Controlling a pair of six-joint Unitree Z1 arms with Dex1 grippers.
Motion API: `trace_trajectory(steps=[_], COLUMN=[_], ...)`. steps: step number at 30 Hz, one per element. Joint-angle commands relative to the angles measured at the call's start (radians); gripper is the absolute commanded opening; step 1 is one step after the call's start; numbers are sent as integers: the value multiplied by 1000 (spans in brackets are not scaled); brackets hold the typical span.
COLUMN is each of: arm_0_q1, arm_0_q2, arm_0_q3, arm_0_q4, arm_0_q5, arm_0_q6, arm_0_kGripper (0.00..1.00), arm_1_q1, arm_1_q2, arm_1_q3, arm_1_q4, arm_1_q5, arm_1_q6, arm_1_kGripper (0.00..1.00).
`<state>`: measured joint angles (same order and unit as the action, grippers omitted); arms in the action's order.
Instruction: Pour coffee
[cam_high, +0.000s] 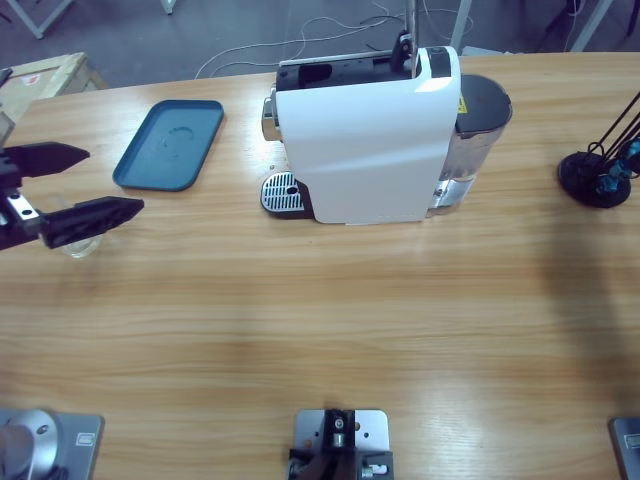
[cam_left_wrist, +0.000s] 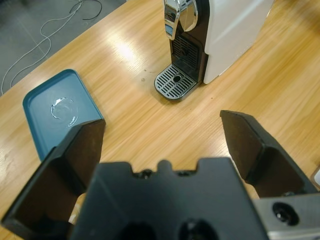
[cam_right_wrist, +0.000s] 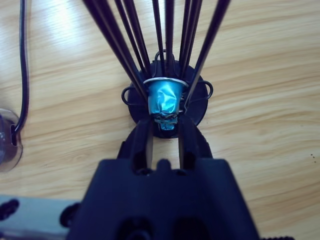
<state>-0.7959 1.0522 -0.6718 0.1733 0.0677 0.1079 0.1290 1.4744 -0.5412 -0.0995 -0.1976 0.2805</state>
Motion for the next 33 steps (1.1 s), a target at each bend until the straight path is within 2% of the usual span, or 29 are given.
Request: trace_trajectory(steps=[1, 2, 3, 4, 14, 15, 16, 19, 20, 21, 24, 25, 26, 33], arm_0_q1=[-6, -6, -6, -6, -6, -6, -6, -6, -6, -6, -6, -6, -6, -6], arm_0_q2=[-40, -41, -42, -43, -45, -46, -47, -56, -60, -63, -64, -64, -64, -64], arm_0_q3=[31, 32, 33, 34, 37, 38, 39, 46, 48, 51, 51, 51, 51, 61], arm_0_q4=[14, 14, 14, 14, 14, 14, 14, 14, 14, 14, 14, 14, 14, 12], arm_0_q5=[18, 18, 18, 18, 18, 18, 18, 18, 18, 18, 18, 18, 18, 20], arm_0_q6=[-18, -19, -20, -21, -33, -34, -36, -41, -42, -42, -43, -43, -43, -45], arm_0_kGripper=[991, 991, 991, 991, 991, 991, 991, 991, 991, 991, 991, 991, 991, 991], arm_1_q1=[-28, -28, -28, -28, -30, -32, -37, -46, -47, -48, -49, -49, -49, -49], arm_1_q2=[44, 44, 46, 46, 68, 71, 73, 78, 79, 80, 83, 82, 81, 23], arm_1_q3=[15, 14, 14, 14, 6, 6, 6, 5, 3, 3, 1, 1, 1, -18], arm_1_q4=[-35, -35, -35, -35, -39, -42, -45, -51, -52, -54, -54, -55, -55, -5], arm_1_q5=[11, 9, 9, 8, 11, 14, 17, 26, 29, 29, 30, 30, 30, 29], arm_1_q6=[9, 17, 20, 21, 22, 21, 20, 16, 14, 12, 11, 11, 11, 5], arm_1_kGripper=[186, 205, 352, 447, 423, 391, 307, 295, 260, 175, 154, 76, 46, 0])
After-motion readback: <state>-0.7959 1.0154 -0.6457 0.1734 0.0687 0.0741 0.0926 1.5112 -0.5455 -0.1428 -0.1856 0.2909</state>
